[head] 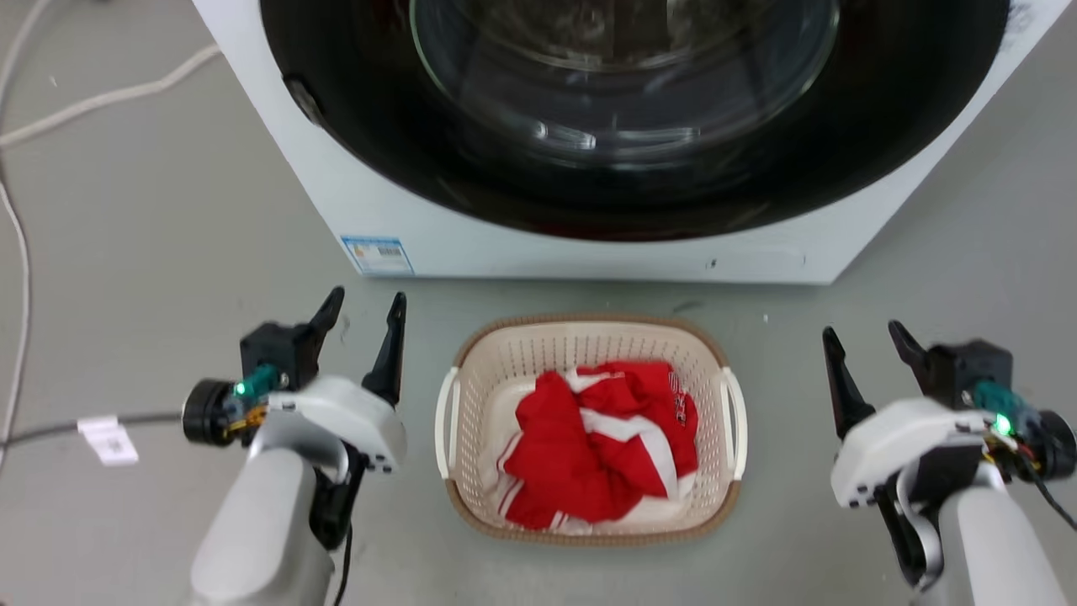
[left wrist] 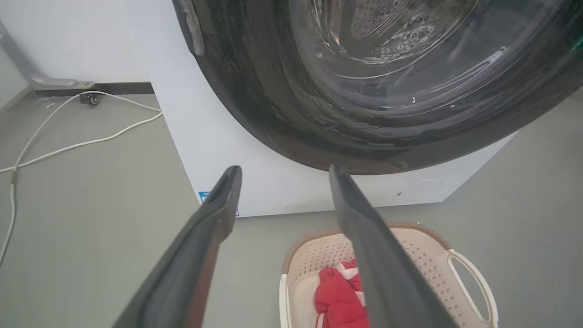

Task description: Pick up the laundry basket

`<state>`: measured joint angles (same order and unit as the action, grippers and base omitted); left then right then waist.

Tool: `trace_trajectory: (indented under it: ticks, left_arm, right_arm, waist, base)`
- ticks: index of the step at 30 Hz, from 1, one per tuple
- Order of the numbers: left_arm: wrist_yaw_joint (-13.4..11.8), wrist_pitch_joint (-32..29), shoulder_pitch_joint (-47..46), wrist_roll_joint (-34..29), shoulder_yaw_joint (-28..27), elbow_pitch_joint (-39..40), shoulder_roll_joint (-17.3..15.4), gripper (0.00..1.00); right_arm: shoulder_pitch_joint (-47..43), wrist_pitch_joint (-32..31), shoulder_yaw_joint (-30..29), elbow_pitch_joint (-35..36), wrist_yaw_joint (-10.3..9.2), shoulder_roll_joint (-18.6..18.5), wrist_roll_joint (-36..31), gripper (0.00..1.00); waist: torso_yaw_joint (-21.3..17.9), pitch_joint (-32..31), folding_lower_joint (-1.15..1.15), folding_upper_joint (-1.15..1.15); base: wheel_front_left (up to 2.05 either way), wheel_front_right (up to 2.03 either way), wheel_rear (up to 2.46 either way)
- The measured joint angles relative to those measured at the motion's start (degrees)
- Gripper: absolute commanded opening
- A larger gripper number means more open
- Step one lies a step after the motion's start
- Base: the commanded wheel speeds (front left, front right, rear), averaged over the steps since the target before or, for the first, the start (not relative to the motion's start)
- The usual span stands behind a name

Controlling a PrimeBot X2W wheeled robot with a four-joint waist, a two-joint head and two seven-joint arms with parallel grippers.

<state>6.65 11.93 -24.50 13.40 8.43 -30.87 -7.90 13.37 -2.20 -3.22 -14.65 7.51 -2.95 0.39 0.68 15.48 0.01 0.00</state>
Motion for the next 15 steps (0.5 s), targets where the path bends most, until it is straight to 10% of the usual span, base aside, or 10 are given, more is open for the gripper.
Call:
trace_trajectory:
  ticks: [15]
  left_arm:
    - [0.75, -9.22, -17.62, 13.89, 13.73, -16.79, -4.70, 1.00]
  right_arm:
    - [19.03, -6.93, 4.24, -21.05, 0.00, 0.01, 1.70, 1.00]
  waist:
    - [-0.75, 16.11, 0.00, 0.00]
  base:
    - [0.00, 0.00, 0.00]
